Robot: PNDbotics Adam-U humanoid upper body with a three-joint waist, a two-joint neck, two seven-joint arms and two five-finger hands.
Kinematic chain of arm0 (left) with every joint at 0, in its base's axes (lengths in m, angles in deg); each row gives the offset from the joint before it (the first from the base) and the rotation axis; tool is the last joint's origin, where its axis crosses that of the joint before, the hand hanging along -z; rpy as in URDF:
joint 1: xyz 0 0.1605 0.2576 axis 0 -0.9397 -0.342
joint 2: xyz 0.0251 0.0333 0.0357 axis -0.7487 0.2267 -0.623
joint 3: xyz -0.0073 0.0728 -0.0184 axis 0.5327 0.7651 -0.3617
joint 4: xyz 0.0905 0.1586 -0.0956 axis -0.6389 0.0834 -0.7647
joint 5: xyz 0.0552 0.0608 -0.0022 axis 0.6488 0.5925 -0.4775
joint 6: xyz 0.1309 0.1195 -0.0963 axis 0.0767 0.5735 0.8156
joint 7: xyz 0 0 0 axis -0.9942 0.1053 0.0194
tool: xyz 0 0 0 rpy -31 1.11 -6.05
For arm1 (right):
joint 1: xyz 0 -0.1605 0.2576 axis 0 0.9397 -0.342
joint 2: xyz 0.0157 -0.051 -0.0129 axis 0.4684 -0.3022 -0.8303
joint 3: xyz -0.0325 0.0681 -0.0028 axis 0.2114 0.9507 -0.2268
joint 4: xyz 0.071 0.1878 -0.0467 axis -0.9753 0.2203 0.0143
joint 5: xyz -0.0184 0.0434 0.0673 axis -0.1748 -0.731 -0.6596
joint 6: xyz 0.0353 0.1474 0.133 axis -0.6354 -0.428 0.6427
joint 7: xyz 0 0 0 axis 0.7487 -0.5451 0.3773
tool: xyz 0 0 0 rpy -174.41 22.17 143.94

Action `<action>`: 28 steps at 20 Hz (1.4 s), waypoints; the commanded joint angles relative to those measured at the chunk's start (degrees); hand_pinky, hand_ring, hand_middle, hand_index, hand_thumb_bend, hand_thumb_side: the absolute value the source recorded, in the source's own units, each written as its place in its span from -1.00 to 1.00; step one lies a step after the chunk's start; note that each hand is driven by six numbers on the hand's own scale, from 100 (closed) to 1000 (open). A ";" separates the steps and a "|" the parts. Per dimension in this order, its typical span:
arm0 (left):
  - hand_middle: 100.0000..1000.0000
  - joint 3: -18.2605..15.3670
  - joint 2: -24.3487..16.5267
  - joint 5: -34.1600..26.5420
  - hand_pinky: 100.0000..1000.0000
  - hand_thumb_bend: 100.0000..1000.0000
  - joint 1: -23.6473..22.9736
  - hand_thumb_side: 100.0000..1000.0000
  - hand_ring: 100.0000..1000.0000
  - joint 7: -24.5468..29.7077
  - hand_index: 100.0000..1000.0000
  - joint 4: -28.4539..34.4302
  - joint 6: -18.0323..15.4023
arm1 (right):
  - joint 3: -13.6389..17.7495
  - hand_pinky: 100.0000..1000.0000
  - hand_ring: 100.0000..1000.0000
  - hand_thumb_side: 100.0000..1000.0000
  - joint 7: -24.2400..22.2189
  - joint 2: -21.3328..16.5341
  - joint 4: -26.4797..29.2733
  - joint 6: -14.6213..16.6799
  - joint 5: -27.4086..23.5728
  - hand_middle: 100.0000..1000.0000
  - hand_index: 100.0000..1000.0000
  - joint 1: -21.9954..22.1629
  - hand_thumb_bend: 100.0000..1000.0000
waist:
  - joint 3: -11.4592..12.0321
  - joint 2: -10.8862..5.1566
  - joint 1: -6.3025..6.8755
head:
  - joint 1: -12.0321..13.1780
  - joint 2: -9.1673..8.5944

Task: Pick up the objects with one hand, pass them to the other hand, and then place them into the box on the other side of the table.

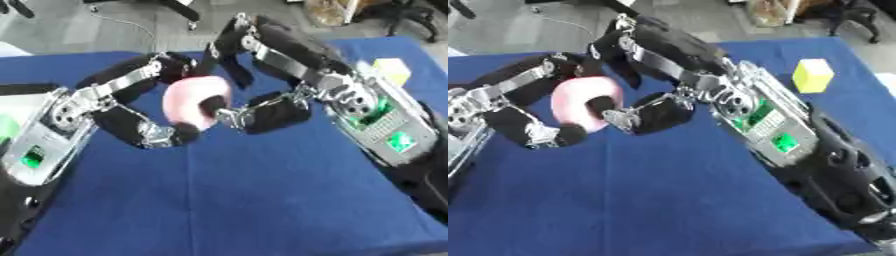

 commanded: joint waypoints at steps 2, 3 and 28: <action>0.03 -0.85 -0.06 -0.07 0.01 -0.53 1.19 -0.10 -0.12 -2.88 0.10 0.49 0.90 | 0.63 0.17 -0.60 -1.00 0.01 -0.66 0.87 -0.02 0.26 -0.86 -0.44 -0.77 -1.00 | 0.00 -0.32 0.54 | 0.01 -0.14; 0.03 -0.78 -0.05 -0.10 0.01 -0.53 1.20 -0.10 -0.12 -3.39 0.10 0.56 1.06 | 0.63 0.17 -0.60 -1.00 0.01 -0.66 0.87 0.01 0.30 -0.86 -0.44 -0.74 -1.00 | 0.00 -0.31 0.53 | 0.02 -0.14; -0.37 -2.00 1.17 -2.79 -0.31 -1.00 0.83 -0.60 -0.48 -13.92 -0.34 1.41 3.24 | 0.87 0.20 -0.52 -0.90 -0.95 -0.73 0.87 2.14 2.00 -0.71 -0.27 0.11 -0.71 | 0.09 -0.32 0.21 | 0.36 -0.14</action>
